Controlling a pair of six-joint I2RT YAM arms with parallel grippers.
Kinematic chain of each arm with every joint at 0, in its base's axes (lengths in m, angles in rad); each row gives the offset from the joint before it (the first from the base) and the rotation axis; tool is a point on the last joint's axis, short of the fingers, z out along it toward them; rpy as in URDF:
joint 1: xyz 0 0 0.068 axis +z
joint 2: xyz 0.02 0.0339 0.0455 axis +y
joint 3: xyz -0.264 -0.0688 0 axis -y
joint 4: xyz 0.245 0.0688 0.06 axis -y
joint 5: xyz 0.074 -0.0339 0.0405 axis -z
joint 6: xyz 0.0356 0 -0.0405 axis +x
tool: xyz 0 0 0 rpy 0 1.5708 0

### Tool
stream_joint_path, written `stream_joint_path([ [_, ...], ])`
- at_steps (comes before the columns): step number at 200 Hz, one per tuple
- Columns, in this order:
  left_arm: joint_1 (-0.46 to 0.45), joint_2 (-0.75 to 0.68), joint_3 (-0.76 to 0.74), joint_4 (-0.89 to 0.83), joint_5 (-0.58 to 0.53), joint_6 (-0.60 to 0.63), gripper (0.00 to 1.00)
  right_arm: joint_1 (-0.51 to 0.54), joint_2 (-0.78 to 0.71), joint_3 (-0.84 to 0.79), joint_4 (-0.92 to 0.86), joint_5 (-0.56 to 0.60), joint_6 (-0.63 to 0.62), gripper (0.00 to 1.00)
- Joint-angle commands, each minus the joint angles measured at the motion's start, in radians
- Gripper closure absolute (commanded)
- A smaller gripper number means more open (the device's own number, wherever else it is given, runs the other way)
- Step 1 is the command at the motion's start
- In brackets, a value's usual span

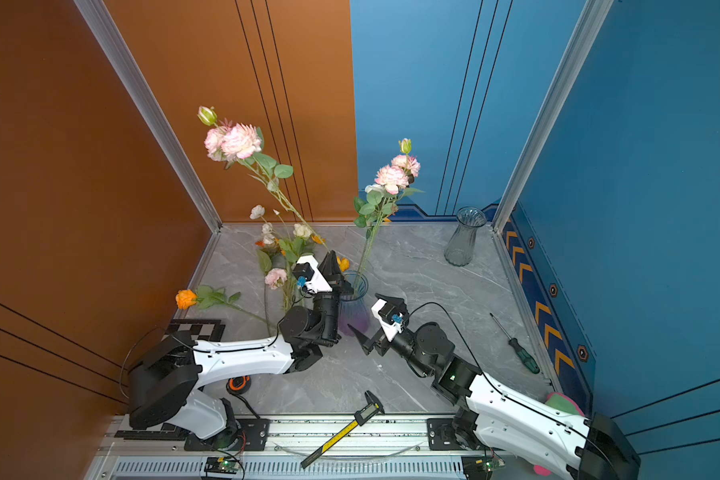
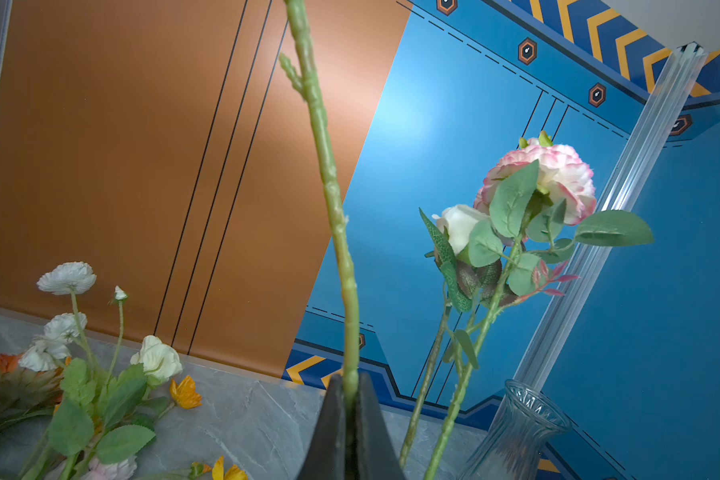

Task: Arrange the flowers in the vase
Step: 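Carry the second pink rose to the vase and lower its stem inside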

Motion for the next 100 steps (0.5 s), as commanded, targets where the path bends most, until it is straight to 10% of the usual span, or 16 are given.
stream_joint_path([
  [1, -0.025, 0.011, -0.026, 0.026, -0.062, 0.032, 1.00, -0.007, -0.005, -0.006, 0.027, 0.002, 0.014, 0.00],
  [100, -0.023, -0.007, -0.017, -0.363, -0.017, -0.189, 1.00, -0.008, 0.005, -0.004, 0.030, -0.005, 0.017, 0.00],
])
